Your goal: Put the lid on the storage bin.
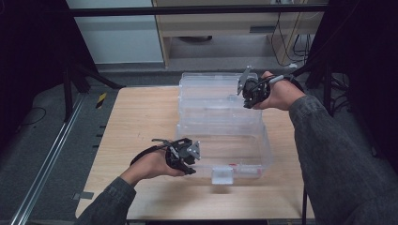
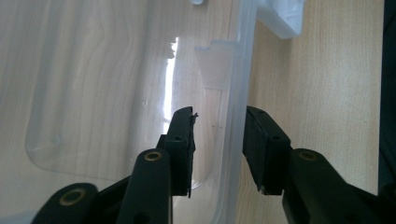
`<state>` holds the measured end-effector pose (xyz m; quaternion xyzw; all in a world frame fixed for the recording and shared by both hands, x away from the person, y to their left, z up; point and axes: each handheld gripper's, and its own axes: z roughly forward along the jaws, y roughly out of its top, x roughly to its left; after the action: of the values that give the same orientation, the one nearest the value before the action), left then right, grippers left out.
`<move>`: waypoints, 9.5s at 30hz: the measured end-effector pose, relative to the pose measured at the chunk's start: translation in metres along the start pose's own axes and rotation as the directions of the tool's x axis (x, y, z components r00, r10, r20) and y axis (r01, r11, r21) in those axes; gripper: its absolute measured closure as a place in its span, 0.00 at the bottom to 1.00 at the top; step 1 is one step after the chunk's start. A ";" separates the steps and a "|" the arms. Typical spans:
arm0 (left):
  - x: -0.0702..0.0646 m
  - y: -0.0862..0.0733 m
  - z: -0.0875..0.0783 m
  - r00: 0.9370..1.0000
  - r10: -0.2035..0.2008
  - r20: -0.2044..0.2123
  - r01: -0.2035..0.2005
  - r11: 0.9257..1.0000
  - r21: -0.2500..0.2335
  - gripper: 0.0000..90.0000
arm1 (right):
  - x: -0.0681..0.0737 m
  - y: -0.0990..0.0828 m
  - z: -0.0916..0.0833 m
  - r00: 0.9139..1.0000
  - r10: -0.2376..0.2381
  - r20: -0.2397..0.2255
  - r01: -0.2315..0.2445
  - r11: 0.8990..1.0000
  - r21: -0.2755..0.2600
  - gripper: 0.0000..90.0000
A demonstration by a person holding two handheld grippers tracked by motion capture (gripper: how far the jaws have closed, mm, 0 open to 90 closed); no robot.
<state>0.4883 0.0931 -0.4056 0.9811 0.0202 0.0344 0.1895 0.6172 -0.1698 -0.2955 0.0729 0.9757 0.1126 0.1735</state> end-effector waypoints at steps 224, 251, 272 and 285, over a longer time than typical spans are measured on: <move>0.063 -0.009 -0.135 0.824 -0.529 -0.203 0.353 0.759 -0.547 1.00 | 0.122 -0.035 -0.022 0.991 -0.129 0.033 0.132 0.986 -0.104 0.91; 0.051 -0.026 -0.130 0.828 -0.537 -0.159 0.369 0.737 -0.566 1.00 | 0.131 -0.038 -0.018 0.991 -0.131 0.025 0.133 0.986 -0.105 0.92; 0.025 -0.038 -0.109 0.846 -0.519 -0.123 0.371 0.738 -0.563 1.00 | 0.153 -0.060 -0.026 0.996 0.013 0.093 0.007 0.977 -0.212 0.52; 0.014 -0.045 -0.098 0.852 -0.514 -0.099 0.380 0.737 -0.559 1.00 | 0.167 -0.091 -0.034 0.982 0.138 0.132 -0.103 0.965 -0.241 0.35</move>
<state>0.4936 0.1722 -0.3312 0.8457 0.2703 0.1133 0.4460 0.4406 -0.2339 -0.3410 0.1195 0.9339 0.2308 0.2456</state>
